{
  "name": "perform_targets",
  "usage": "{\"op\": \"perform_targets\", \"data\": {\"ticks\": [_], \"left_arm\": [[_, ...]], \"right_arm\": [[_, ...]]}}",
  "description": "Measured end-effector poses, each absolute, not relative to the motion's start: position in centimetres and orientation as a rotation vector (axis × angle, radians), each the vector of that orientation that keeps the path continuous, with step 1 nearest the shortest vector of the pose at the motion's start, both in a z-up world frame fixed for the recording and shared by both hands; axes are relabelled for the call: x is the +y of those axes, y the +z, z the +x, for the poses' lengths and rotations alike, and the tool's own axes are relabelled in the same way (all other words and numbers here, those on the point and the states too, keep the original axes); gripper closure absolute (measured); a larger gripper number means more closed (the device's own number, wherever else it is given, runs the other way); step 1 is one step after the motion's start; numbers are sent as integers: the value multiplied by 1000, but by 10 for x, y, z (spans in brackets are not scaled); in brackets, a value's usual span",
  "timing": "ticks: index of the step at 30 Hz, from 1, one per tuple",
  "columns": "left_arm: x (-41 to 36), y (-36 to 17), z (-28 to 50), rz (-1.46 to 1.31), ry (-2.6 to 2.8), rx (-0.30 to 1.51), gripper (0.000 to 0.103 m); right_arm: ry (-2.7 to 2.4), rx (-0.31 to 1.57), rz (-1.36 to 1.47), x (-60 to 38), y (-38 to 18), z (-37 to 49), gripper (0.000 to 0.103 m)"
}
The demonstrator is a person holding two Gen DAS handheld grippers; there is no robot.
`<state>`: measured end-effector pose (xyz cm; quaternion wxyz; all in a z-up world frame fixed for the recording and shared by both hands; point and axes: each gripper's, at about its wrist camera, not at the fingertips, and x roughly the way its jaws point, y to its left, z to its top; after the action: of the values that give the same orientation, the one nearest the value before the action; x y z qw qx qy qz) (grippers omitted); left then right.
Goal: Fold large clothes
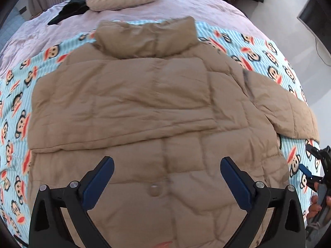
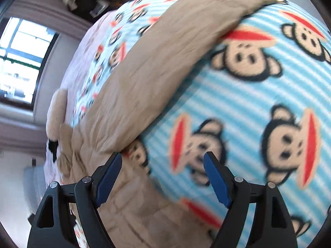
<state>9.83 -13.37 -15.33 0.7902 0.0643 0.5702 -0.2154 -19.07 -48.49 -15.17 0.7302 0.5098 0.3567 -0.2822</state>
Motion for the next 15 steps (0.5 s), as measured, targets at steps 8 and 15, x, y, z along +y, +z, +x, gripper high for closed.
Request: {"op": "perform_targets", "data": {"ticks": [8,15], "left_arm": [[-182,-159,85,193,-487,1241,0],[-193,-161,86,181,-466,1263,0]], "right_arm": [[-644,647,1240,-554,-155,-212,20],[-618,455,1434,-616,-162,-215,20]]}}
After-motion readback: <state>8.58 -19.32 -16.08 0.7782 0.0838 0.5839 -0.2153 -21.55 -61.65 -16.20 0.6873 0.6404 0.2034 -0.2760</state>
